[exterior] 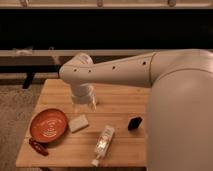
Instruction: Place the ceramic cup over the eraser
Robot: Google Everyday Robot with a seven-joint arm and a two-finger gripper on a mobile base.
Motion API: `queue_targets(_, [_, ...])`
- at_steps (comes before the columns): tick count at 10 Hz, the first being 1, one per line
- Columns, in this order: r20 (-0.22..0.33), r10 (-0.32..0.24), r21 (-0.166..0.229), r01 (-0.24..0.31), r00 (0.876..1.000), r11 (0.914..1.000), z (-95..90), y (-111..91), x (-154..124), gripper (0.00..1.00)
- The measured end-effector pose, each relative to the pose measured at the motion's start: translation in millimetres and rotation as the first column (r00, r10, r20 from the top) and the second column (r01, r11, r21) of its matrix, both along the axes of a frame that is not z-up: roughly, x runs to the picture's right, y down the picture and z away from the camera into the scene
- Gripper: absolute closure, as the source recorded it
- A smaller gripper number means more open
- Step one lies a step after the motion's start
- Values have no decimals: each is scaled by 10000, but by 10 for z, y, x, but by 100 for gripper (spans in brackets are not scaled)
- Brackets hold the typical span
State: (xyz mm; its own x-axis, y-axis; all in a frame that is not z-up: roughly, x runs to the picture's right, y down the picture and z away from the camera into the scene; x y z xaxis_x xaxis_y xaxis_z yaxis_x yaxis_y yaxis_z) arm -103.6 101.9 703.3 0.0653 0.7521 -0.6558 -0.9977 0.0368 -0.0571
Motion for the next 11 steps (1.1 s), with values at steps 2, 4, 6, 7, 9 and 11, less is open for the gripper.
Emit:
queue_targets(2, [0,0,0,0,10000,10000,0,0,0,35])
queue_targets(4, [0,0,0,0,10000,10000,0,0,0,35])
queue_targets(6, [4,7,6,-7,10000,10000,0,-6,-4,35])
queue_targets(7, [-9,-9,39,9,10000,10000,3,-24,-4,35])
queue_targets(9, [21,-197,399,196,9998,9990,113,-236,-7,35])
queue_targets(11, [169,-488,901,471,9987,9948,393,-612,-43,35])
